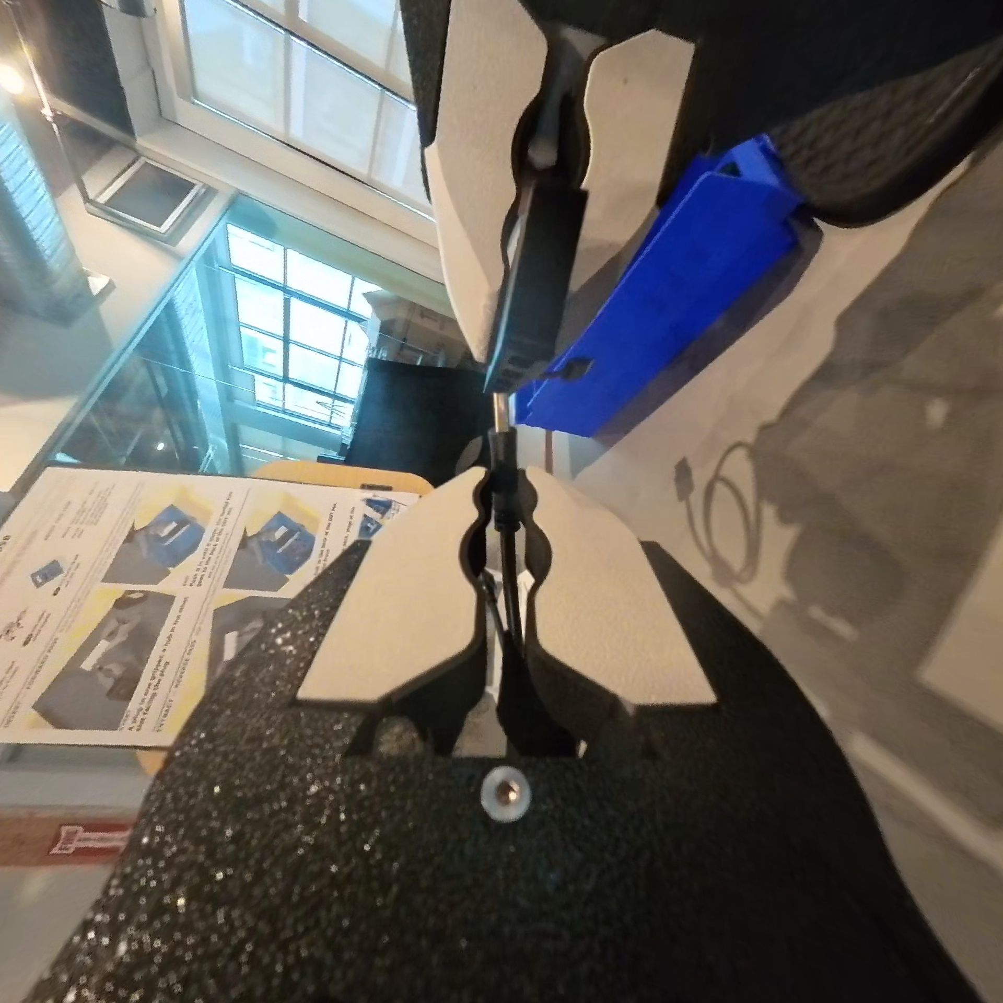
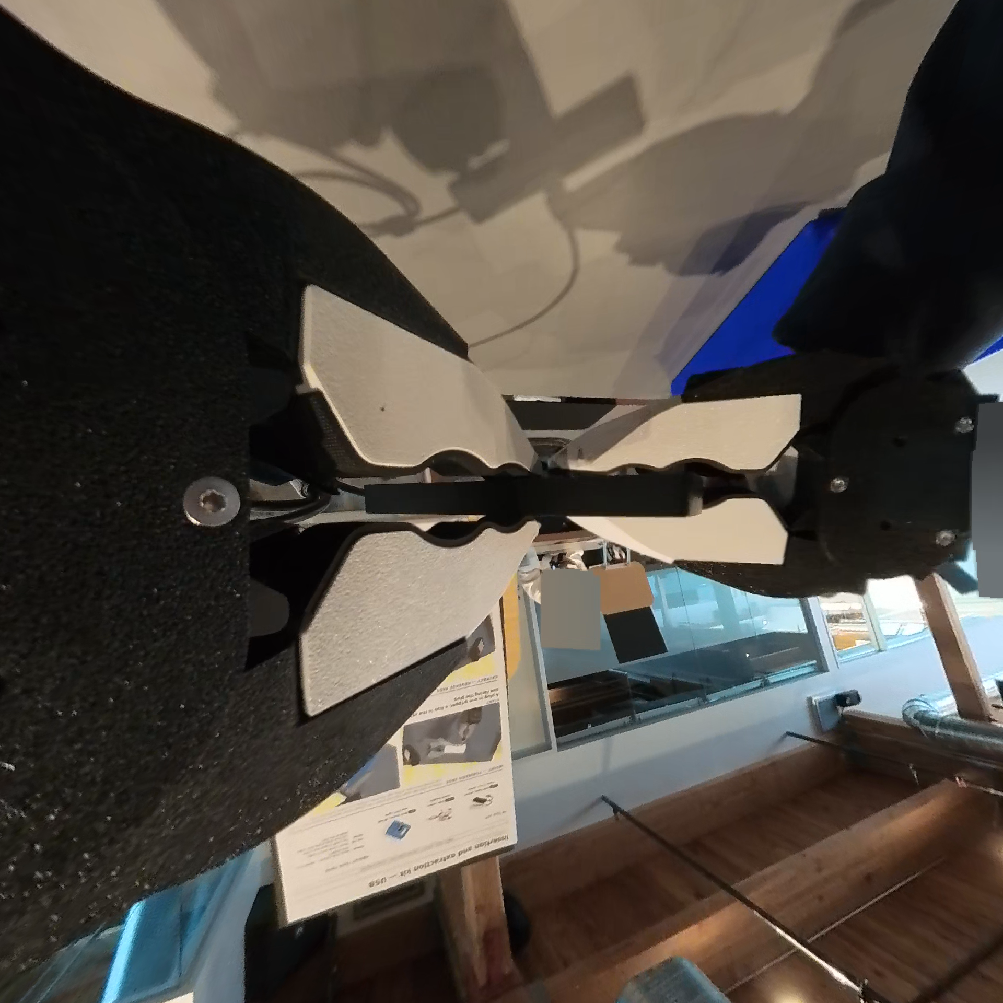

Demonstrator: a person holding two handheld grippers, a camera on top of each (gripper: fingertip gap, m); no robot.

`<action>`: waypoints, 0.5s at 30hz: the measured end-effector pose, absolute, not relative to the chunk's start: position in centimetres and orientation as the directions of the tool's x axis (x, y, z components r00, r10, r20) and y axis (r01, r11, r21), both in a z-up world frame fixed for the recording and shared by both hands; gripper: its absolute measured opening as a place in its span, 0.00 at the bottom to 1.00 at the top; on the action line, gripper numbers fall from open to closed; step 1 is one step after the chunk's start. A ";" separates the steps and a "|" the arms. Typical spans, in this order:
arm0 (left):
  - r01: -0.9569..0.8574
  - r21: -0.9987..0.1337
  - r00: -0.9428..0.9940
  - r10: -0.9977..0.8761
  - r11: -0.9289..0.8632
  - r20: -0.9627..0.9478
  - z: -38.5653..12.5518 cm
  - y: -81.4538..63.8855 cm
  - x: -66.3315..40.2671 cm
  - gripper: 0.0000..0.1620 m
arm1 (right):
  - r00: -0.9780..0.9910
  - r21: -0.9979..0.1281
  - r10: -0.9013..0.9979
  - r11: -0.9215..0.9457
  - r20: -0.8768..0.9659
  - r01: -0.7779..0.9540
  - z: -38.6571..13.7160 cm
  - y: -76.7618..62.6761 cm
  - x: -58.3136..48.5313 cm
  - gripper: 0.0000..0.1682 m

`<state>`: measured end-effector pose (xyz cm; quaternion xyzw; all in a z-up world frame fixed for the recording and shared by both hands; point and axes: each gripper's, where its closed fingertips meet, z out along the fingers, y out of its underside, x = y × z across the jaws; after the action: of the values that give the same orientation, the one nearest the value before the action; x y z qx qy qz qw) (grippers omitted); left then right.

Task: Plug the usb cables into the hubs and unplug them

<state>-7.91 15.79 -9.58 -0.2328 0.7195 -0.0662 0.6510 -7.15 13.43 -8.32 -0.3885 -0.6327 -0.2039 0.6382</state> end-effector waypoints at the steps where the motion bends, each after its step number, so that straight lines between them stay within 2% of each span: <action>1: -0.254 -0.395 -0.035 -0.417 0.883 -0.908 -9.4 15.8 -7.9 0.05 | 0.121 -0.238 0.225 0.621 0.967 0.747 -8.1 13.4 -7.1 0.06; 8: -0.320 -0.297 0.012 -0.309 0.900 -0.951 -9.0 16.4 -7.8 0.05 | 0.116 -0.135 0.072 0.640 0.991 0.756 -7.2 13.3 -7.0 0.07; 15: -0.346 -0.248 0.035 -0.252 0.905 -0.967 -8.7 16.5 -7.8 0.05 | 0.063 -0.075 0.041 0.597 0.997 0.799 -8.0 14.1 -7.1 0.06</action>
<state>-7.78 16.48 -8.71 -0.2154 0.6938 0.0341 0.6864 -7.12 14.06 -8.02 -0.3396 -0.6184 -0.2939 0.6449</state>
